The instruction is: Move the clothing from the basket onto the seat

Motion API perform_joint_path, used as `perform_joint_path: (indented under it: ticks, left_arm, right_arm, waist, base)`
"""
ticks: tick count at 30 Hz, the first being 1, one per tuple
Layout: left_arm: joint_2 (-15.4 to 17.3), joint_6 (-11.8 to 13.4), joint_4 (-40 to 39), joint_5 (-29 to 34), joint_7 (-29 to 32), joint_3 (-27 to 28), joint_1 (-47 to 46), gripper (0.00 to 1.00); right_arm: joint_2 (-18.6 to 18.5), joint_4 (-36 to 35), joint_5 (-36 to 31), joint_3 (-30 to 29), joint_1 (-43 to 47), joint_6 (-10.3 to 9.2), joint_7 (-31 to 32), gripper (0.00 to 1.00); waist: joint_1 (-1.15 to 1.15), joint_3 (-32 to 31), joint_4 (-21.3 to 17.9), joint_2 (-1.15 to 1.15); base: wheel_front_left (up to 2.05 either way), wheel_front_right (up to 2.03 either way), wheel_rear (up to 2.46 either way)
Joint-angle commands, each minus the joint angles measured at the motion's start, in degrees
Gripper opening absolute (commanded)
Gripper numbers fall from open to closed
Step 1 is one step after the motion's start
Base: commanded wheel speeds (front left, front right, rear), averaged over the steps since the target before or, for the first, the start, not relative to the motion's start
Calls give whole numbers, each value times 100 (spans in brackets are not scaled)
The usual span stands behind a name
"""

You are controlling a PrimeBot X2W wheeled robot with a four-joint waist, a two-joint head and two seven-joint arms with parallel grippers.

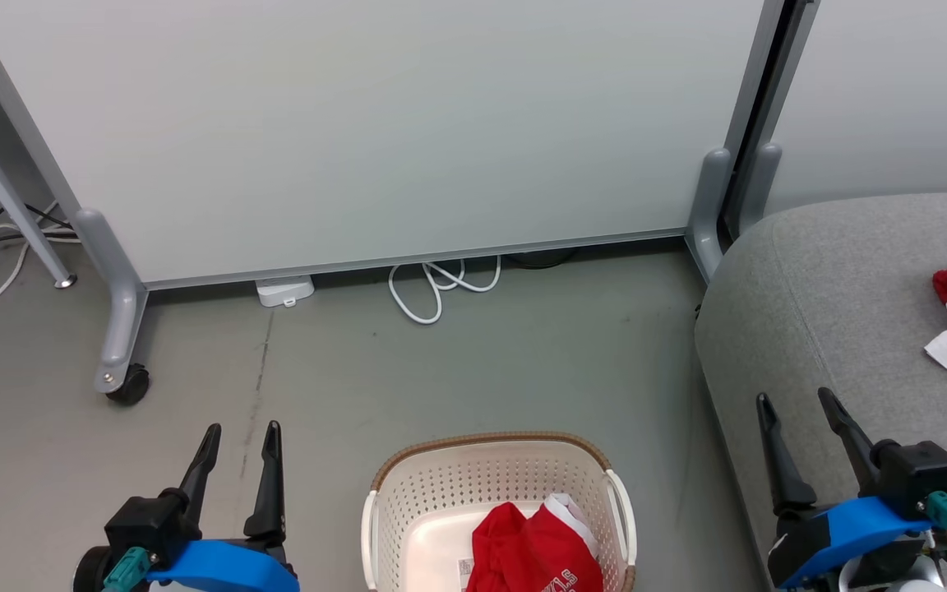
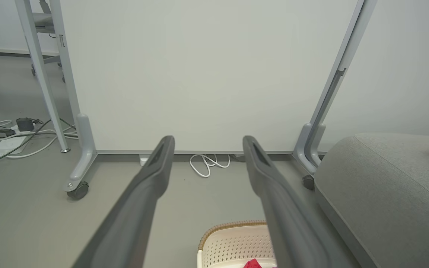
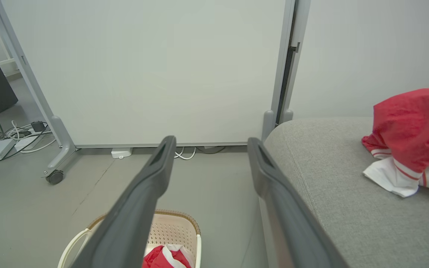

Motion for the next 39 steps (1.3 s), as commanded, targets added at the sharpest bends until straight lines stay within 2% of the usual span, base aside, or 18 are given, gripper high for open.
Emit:
perform_joint_path:
  ticks: [1,25,30,39]
  left_arm:
    - [-2,-3,11,45,-16,46,-53,100]
    - [35,-3,7,64,-16,-112,50,100]
    - [103,-3,-51,81,-16,-162,-152,100]
    - [243,-3,-8,108,-15,-513,-777,100]
  right_arm:
    - [25,-41,-6,-17,71,1,-30,100]
    - [29,-108,214,118,4,1,-11,100]
    - [29,-205,183,166,-217,1,-55,100]
    - [28,-227,134,443,-813,1,-227,100]
  waist:
    - [0,-4,-10,-1]
    - [0,143,-123,-1]
    - [0,563,-283,-1]
    - [0,1803,-756,-1]
  base:
    - [0,0,0]
    - [0,0,0]
    - [0,0,0]
    - [0,0,0]
